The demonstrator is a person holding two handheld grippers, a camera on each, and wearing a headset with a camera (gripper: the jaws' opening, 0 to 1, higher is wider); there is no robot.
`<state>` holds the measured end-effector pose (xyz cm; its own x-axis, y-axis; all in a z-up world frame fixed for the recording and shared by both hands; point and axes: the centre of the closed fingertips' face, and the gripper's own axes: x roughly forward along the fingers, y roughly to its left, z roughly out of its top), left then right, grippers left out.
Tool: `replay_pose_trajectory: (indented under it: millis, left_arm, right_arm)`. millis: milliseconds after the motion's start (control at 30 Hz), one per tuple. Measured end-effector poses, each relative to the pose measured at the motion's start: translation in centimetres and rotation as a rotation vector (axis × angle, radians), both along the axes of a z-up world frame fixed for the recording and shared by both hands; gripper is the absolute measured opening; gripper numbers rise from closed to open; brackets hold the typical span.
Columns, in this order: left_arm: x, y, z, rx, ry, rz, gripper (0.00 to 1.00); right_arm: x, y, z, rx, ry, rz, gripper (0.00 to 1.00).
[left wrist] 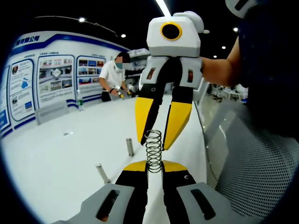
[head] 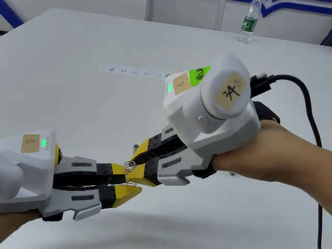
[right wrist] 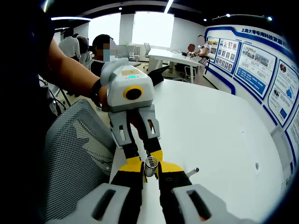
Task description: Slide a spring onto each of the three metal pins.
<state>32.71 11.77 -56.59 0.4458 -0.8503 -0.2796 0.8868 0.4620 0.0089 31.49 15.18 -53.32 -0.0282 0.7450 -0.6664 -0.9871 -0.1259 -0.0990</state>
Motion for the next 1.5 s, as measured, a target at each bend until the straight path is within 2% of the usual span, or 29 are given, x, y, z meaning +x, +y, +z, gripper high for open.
replay_pose_trajectory:
  millis: [200,333,600,833,1100,1500]
  left_arm:
    - [0.0,-0.1,0.1,0.001,-0.004,0.000,0.10]
    - [0.3,0.1,0.2,0.004,-0.019,0.017,0.12]
    - [0.6,0.5,0.0,0.011,-0.015,0.041,0.23]
    - [1.0,1.5,-0.3,0.020,-0.005,0.081,0.35]
    - [1.5,2.4,-0.5,0.014,0.017,0.133,0.49]
    - [1.6,3.2,-0.7,-0.001,0.036,0.180,0.59]
  right_arm:
    - [-0.1,0.1,0.0,0.001,-0.008,0.003,0.12]
    - [0.1,0.0,0.2,0.006,-0.007,-0.006,0.12]
    - [0.8,-0.1,0.3,0.014,-0.013,-0.025,0.12]
    - [1.5,-0.3,0.4,0.021,-0.011,-0.047,0.12]
    - [3.3,-0.7,0.8,0.048,-0.015,-0.109,0.12]
    - [6.9,-0.7,1.1,0.108,-0.009,-0.241,0.12]
